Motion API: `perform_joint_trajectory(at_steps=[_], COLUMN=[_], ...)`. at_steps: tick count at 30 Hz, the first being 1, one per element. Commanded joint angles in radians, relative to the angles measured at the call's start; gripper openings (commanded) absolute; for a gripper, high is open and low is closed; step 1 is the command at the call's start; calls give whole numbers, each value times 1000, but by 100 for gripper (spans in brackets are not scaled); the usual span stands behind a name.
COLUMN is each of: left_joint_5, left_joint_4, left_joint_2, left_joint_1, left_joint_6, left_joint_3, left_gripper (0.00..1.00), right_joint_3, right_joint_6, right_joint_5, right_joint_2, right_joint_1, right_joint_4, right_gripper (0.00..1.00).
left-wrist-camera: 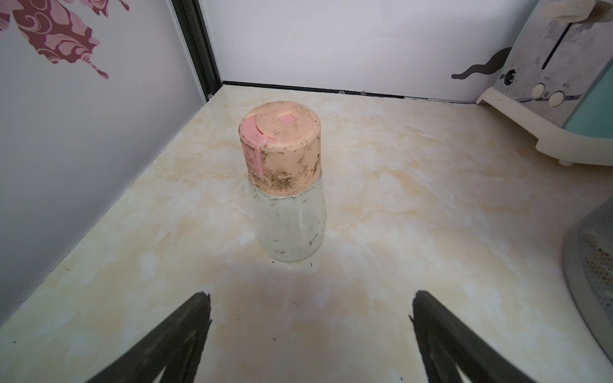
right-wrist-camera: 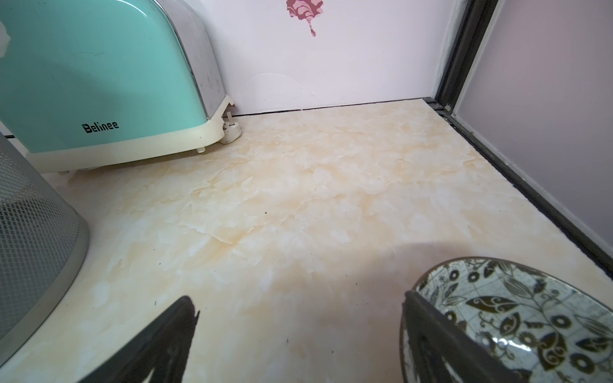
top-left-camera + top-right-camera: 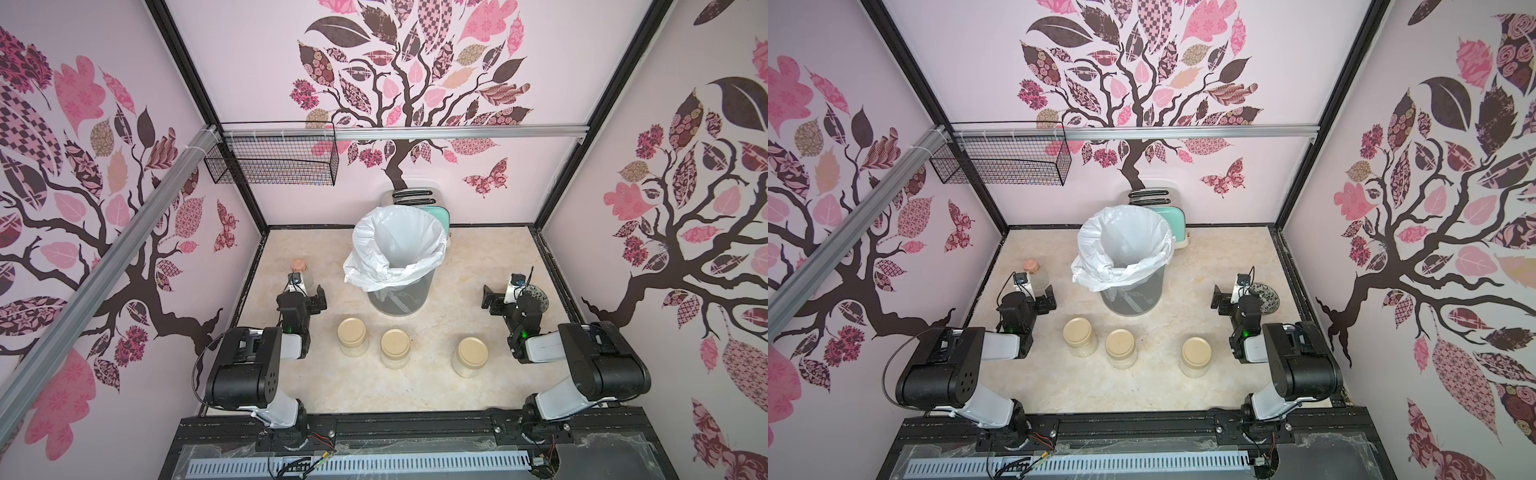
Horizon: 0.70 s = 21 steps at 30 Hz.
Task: Empty moldy rice from jars
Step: Pick up the jar from the center of the board.
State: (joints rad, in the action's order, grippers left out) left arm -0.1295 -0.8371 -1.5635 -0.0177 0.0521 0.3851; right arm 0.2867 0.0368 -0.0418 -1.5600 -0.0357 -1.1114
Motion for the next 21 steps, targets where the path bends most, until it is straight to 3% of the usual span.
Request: perform_joint_trajectory(at_steps=[1,3,4,7,9,13,16,21], left_joint_5=[-4,-21,-23,-41,26,224,254,331], left_joint_4=[-24,2,163,714,874,941,955,1127], left_joint_2=[10,41,116,288,356,515,649,800], left_joint_1=[2,1,1,2,2,4,4,9], left_joint_6=[-7,-4,-1,24,67,198,269,279], left_joint_3=[0,19,73,289,356,323,274,288], left_gripper=[98,98,98,98,98,98,98,98], right_joint_3=[10,-13,-5,173,273,406,499,545], right_joint_6=[-6,2,7,58,89,97,84,83], right_joint_5=[-12,-44,-72,-89,-40,-4,55,130], right_joint_2=[10,23,72,284,378,507,549,574], right_joint_1=[4,2,-5,-7,-19,-121,-234,-434], right_joint_4=[-7,-63,-28,465,682,976,1160,1329], right_gripper=[99,99,99,99,99,99,99,99])
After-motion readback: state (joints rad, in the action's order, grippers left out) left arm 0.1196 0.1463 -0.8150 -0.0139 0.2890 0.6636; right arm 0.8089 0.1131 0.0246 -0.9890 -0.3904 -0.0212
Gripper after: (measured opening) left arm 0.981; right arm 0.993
